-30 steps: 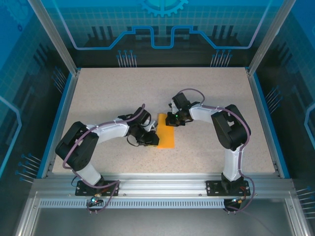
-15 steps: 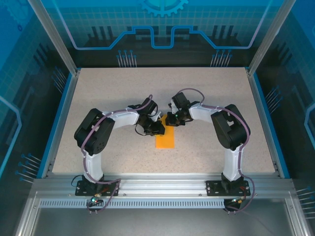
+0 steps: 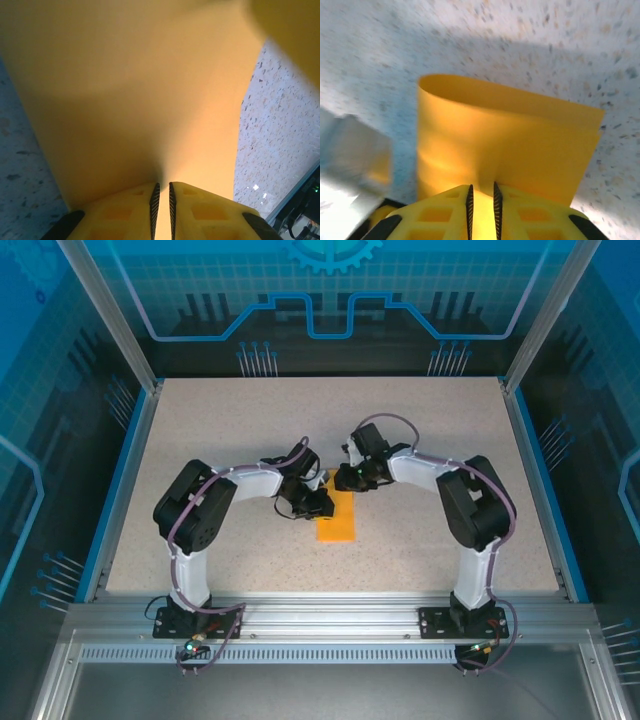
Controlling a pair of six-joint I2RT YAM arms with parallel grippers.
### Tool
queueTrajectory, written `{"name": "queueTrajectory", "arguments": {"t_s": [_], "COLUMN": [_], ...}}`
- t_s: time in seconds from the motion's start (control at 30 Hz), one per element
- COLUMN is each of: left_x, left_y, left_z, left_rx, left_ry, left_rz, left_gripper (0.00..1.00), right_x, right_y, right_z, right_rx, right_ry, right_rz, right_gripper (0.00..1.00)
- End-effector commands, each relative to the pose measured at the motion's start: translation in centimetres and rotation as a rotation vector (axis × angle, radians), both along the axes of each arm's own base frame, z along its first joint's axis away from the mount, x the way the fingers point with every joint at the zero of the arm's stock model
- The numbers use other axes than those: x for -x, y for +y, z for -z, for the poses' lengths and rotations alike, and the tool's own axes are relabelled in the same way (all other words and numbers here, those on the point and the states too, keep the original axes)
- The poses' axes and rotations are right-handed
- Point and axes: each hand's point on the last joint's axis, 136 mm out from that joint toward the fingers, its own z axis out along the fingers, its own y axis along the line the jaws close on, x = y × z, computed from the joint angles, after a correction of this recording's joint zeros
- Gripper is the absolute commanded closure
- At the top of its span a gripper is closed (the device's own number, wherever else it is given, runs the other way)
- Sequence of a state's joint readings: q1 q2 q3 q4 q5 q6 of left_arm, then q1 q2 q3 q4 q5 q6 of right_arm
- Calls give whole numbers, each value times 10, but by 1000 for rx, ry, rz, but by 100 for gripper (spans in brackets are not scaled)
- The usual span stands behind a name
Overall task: Fold a paper plane with a square sheet of paper (fold left side to right side)
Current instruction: Hold the square sheet of paper at the center of the table, then first fold the square sheet of paper in half at the center of the table.
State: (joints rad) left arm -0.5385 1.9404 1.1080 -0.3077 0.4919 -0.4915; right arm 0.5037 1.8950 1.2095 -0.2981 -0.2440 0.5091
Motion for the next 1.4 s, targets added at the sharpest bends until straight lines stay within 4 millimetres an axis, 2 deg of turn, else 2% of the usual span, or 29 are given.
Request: {"name": "queueTrajectory", "arguments": {"t_s": [0.0,0.07,0.17,0.27,0.37,0.53,0.7,0.87,1.0,1.17,1.37], "left_x": [19,19,19,19,19,19,18,16,12,-2,-21], "left_y": [13,12,11,11,12,11,10,8,3,-2,-6], "left_z": [21,20,18,17,17,16,13,9,0,-19,-23], "left_rx": [-69,-68,-69,-73,-76,-77,-73,-63,-46,-32,-22], "left_ry": [76,74,71,68,66,64,58,55,42,-5,-32], "left_rz": [-28,-28,-27,-27,-27,-26,-24,-24,-23,-15,-10], "left_gripper": [81,81,81,81,81,81,81,81,78,73,78], "right_x": [6,20,52,84,100,106,111,124,131,137,138], "right_y": [-6,-11,-14,-8,-4,-8,-17,-27,-36,-43,-47], "right_z": [-38,-42,-40,-29,-13,14,29,45,55,62,66], "right_rx": [-10,-6,-5,-6,-18,44,106,161,208,247,273], "right_ry": [-87,-82,-47,-2,43,102,146,214,248,270,280], "right_rz": [-7,-8,-23,-41,-31,-11,0,-3,1,-5,-8], "right_gripper": [77,77,80,84,86,88,88,89,89,89,91]}}
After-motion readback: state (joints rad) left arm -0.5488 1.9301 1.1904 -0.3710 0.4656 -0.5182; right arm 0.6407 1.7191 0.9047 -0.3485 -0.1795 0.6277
